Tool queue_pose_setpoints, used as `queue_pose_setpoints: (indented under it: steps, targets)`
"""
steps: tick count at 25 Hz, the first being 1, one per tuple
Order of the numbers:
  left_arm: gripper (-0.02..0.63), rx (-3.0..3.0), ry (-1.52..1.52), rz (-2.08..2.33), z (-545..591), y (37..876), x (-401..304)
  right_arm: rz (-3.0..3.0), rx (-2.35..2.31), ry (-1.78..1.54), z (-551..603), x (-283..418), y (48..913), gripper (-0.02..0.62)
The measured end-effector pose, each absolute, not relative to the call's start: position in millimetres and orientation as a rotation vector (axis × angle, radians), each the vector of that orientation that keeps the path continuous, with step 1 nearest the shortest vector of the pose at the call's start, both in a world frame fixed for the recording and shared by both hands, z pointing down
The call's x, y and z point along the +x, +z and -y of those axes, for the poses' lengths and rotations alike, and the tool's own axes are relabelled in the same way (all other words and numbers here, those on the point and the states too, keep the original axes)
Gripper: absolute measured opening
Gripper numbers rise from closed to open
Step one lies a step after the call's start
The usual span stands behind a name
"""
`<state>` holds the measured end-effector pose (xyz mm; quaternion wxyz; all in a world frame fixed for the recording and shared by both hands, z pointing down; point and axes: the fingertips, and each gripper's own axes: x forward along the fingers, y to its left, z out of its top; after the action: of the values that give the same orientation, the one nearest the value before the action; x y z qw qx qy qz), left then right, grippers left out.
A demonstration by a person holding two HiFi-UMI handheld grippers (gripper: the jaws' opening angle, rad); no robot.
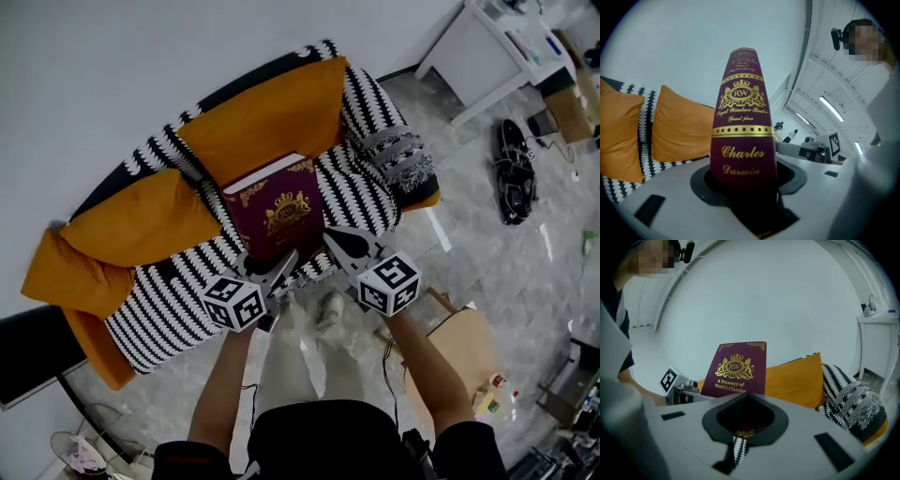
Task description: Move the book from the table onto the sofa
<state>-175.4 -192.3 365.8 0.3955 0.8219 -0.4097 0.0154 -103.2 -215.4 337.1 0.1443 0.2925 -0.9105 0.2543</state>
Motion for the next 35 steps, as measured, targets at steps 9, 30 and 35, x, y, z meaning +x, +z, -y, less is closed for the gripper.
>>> queue_pose_setpoints:
  steps: [9,30,35]
  targets:
    - [0.239,2.003,0.067,0.988,184,444,-185,2.583,0.878,0.795,218,-115,401,0.017]
    - [0.238,1.858,0.055,0.957,202,607,-180,2.46,0.875,0.907,221,-116,559,0.017]
    - [0.238,1.855,0.089,0.941,205,636,-180,2.441,0.89,0.918,227,-115,587,0.017]
